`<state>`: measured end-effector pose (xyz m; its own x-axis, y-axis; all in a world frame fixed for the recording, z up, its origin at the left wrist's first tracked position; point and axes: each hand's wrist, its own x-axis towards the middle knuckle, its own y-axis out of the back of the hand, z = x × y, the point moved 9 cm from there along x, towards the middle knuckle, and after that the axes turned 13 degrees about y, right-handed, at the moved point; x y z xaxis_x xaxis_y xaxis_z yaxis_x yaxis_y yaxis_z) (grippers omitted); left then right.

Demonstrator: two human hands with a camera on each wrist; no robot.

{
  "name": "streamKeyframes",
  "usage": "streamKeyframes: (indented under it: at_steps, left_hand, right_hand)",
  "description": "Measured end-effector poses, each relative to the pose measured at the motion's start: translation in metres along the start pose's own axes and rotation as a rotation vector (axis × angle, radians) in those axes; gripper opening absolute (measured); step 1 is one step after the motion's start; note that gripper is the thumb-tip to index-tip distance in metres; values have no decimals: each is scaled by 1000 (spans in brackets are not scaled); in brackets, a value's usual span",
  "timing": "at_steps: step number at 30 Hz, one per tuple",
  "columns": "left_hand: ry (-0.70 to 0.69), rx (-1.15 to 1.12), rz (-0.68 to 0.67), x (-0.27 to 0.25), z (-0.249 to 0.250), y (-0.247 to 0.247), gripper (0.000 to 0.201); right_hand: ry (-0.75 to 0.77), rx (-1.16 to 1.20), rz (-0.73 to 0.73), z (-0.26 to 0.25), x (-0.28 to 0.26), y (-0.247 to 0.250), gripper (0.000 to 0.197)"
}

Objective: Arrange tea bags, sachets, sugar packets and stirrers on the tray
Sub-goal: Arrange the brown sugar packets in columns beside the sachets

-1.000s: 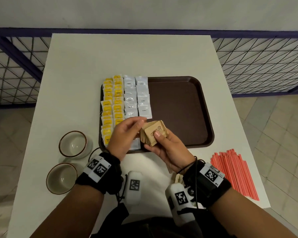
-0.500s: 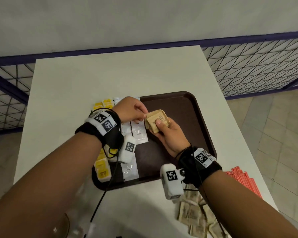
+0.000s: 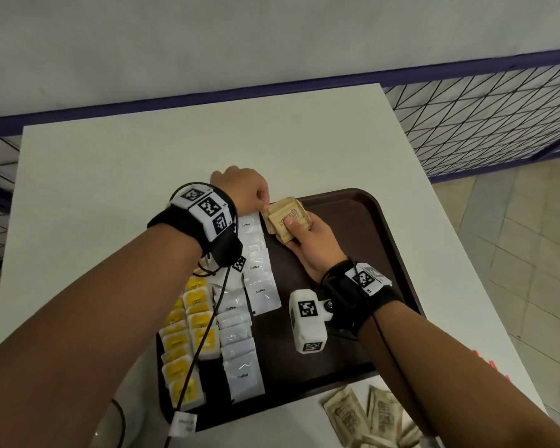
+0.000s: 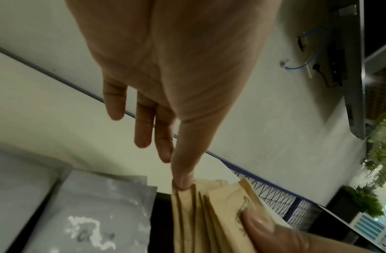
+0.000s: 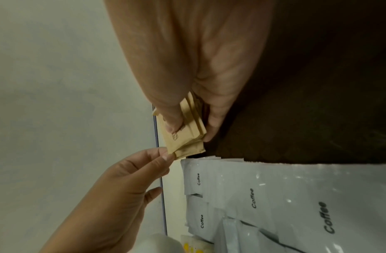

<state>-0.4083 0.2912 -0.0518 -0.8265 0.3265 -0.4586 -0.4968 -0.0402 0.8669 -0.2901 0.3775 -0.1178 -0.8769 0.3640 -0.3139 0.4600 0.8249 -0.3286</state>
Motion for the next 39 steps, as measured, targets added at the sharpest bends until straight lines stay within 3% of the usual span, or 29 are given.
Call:
streamKeyframes:
  at_steps: [4, 11, 16, 23, 29, 33, 39]
  left_hand:
    - [0, 146, 54, 7, 2, 5, 10]
    - [16, 163, 84, 13, 3, 2, 6]
    - [-13, 142, 38, 15, 4, -5, 5]
    - [-69, -24, 17, 15, 7, 3, 10]
    - [-75, -398, -183, 10, 5, 4, 19]
    - [-100, -459, -250, 8, 9, 5, 17]
    - [-105, -368, -201, 13, 10, 8, 20]
  right_hand:
    - [26, -126, 23, 0, 7, 6, 25]
    - [66, -377, 35, 1, 14, 10, 23]
    - [58, -399, 99, -1, 17, 13, 16]
    - [49, -160, 179, -4, 12, 19, 25]
    - [-12, 213, 129, -7, 8, 16, 18]
    - [-14, 244, 119, -7, 6, 15, 22]
    - [-53, 83, 109, -1, 1, 16, 19]
